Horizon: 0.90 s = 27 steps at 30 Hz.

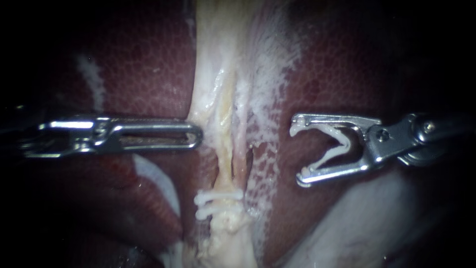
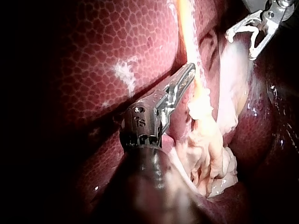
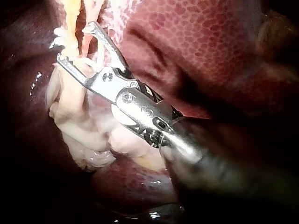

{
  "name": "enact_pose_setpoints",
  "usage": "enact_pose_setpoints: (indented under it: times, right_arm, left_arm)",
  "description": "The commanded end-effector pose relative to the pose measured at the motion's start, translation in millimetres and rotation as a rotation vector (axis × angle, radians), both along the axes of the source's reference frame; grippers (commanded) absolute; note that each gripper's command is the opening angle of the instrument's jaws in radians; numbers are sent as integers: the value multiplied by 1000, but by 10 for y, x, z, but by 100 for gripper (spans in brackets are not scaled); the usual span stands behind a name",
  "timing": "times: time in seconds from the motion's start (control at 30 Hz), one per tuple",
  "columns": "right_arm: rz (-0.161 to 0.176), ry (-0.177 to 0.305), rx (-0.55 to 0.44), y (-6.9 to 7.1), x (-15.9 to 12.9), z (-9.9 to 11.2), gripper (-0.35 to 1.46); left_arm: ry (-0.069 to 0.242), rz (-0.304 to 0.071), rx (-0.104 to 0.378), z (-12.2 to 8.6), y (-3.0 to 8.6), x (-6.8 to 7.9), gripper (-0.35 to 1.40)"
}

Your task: Clipping third clip left tube

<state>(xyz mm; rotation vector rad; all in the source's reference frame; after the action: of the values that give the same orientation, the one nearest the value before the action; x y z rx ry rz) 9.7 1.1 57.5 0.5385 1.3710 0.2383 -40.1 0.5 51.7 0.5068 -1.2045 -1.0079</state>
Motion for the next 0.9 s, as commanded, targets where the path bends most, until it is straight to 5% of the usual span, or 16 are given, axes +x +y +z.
enact_pose_setpoints:
  times: [0.03, 0.37, 0.6, 0.9]
  right_arm:
    - [0, 0, 36, -4, 4, 5, 60]
    - [-9, -18, 241, -19, 37, 32, 58]
    - [-41, -72, 334, -16, 67, 34, 57]
    - [-85, -85, 388, -11, 102, 37, 53]
  left_arm:
    - [-8, -7, 0, -6, 2, 4, -35]
    - [-30, -42, -13, -50, 15, 32, -35]
    - [-32, -47, -20, -59, 12, 30, -35]
    - [-30, -48, -22, -57, 9, 29, -35]
